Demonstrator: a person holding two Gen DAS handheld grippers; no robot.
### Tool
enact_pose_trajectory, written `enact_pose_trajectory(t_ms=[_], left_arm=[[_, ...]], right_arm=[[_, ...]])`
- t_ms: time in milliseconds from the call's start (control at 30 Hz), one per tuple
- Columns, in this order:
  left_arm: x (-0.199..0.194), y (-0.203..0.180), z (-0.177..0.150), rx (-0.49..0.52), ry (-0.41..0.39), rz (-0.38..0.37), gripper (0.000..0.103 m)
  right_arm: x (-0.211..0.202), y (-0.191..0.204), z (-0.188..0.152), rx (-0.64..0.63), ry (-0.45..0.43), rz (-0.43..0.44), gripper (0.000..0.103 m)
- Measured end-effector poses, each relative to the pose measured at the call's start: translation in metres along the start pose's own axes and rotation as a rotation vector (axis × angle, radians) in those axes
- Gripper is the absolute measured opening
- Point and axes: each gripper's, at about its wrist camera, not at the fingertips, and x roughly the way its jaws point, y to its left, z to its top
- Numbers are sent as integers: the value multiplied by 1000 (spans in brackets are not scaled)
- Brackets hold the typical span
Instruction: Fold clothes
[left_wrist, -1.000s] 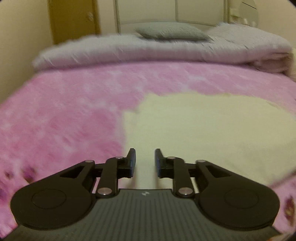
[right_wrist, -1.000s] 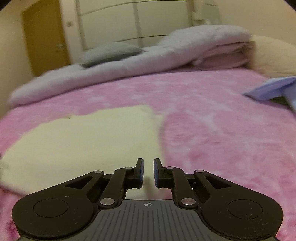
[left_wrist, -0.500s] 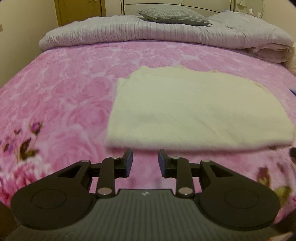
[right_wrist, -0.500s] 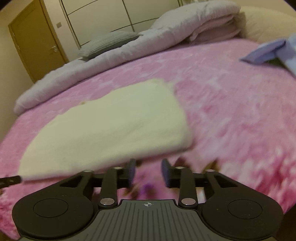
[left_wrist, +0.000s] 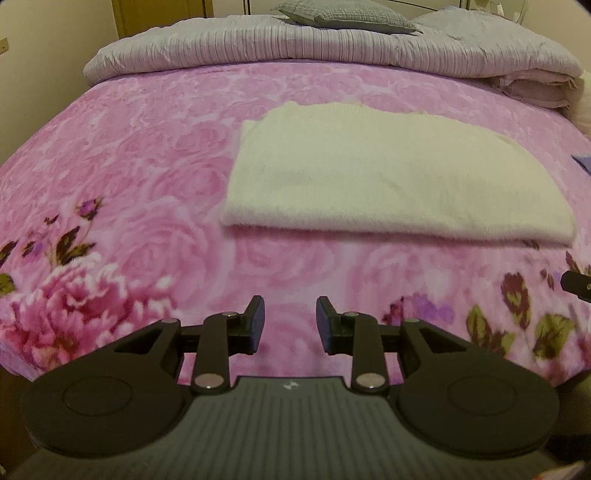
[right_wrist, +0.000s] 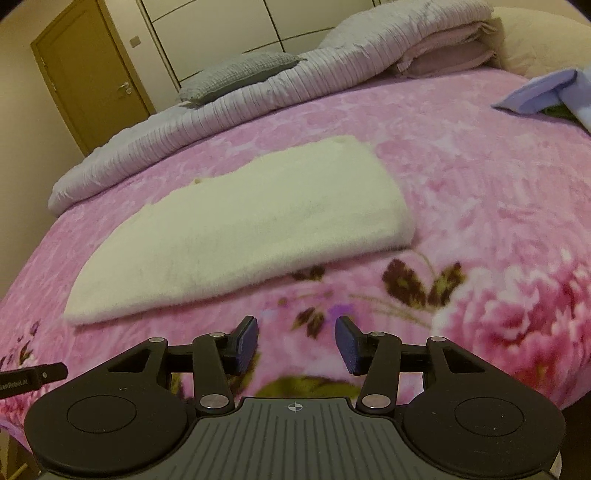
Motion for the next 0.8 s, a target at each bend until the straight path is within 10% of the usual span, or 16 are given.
enact_pose_trajectory(t_ms=[800], left_arm=[[9,-12,-3,17,-31,-52,28]], right_arm=[[-2,10,9,-103,-13,-135,49]])
